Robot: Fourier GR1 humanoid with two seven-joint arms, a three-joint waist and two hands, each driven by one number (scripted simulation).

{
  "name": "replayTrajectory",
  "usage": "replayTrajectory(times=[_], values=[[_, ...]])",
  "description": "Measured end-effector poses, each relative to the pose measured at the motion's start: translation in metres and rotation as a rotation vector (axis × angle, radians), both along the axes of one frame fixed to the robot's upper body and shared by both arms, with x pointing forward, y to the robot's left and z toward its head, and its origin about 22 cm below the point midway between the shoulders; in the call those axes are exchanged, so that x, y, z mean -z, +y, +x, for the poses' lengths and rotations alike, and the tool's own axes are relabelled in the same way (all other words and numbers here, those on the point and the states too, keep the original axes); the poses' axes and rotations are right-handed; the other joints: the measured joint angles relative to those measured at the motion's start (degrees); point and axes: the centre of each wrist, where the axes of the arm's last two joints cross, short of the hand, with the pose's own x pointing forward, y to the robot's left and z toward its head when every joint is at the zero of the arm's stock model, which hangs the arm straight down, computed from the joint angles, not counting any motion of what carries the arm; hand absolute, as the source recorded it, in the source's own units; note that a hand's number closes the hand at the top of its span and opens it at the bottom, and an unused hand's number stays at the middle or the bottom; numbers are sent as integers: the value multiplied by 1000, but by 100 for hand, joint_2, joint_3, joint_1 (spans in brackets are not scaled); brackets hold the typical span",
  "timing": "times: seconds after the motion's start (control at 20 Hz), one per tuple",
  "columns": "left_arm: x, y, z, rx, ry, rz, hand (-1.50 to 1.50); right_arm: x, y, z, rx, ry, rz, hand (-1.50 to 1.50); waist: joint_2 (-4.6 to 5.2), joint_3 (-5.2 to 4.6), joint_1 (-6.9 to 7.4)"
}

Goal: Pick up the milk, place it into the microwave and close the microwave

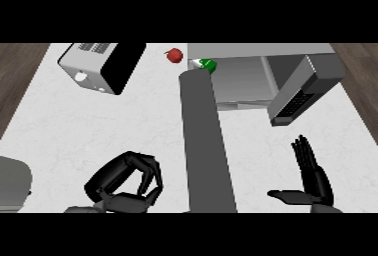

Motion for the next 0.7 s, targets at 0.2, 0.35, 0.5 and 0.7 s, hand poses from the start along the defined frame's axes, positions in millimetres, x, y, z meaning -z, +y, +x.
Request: replayTrajectory(times=[0.2,0.35,0.5,0.7], values=[[11,-19,4,39,-8,22,150,-6,-31,-38,40,-7,-11,-150,13,-1,3],[19,-37,7,53,-42,33,150,-15,-42,-59,38,-20,-5,-150,26,-3,9],[29,-55,8,73,-49,25,150,-32,-56,-74,38,-55,0,-150,42,0,20],[36,-84,5,119,-56,34,150,-54,-59,-86,10,-104,19,-150,52,3,17]])
